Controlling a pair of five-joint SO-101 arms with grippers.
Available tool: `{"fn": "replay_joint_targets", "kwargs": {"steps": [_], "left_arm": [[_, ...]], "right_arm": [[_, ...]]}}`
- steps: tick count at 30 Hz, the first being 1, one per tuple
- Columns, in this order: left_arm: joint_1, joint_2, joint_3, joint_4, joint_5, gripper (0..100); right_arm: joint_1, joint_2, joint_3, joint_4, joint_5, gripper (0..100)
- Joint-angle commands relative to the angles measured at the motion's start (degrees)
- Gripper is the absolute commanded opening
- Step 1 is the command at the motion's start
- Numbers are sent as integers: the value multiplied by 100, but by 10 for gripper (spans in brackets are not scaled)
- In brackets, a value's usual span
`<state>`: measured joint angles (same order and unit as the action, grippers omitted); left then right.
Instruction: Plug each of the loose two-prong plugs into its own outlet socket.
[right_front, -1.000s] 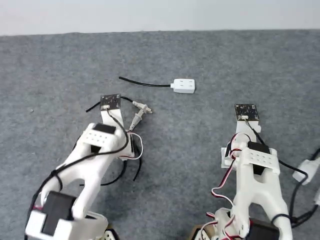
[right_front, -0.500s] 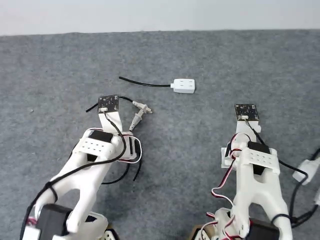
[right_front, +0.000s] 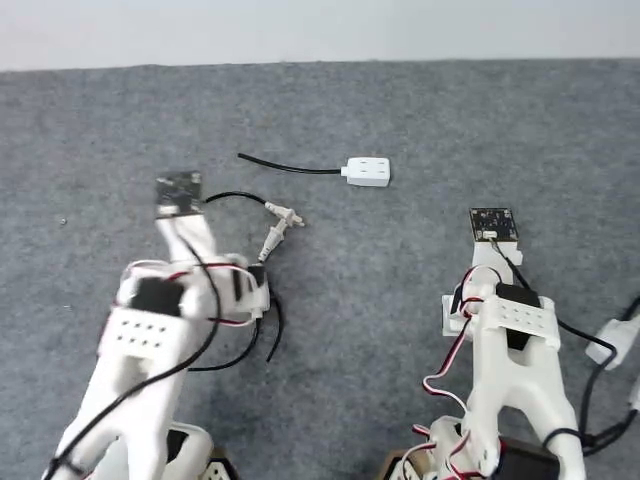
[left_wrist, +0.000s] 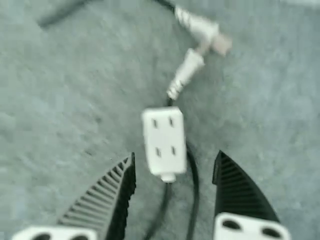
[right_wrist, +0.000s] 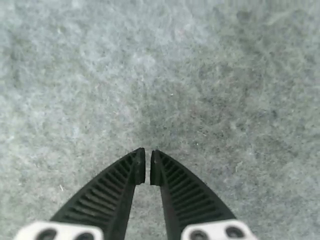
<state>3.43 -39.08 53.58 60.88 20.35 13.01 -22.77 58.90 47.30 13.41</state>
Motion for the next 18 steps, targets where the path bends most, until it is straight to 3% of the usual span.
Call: {"fn": "replay_joint_targets", "kwargs": {"steps": [1, 8, 13, 18], "left_arm": [[-677, -765, 215, 18, -273, 232], [-1644, -1301, 1033, 18, -571, 232], [-2233, -923, 1191, -26, -703, 232], [-3068, -378, 1543, -1451, -703, 232]], "right_arm": [[22, -198, -35, -92, 70, 35], [-22, -198, -35, -92, 79, 36], [-532, -198, -35, -92, 132, 37], [-1886, -207, -721, 198, 686, 37]]}}
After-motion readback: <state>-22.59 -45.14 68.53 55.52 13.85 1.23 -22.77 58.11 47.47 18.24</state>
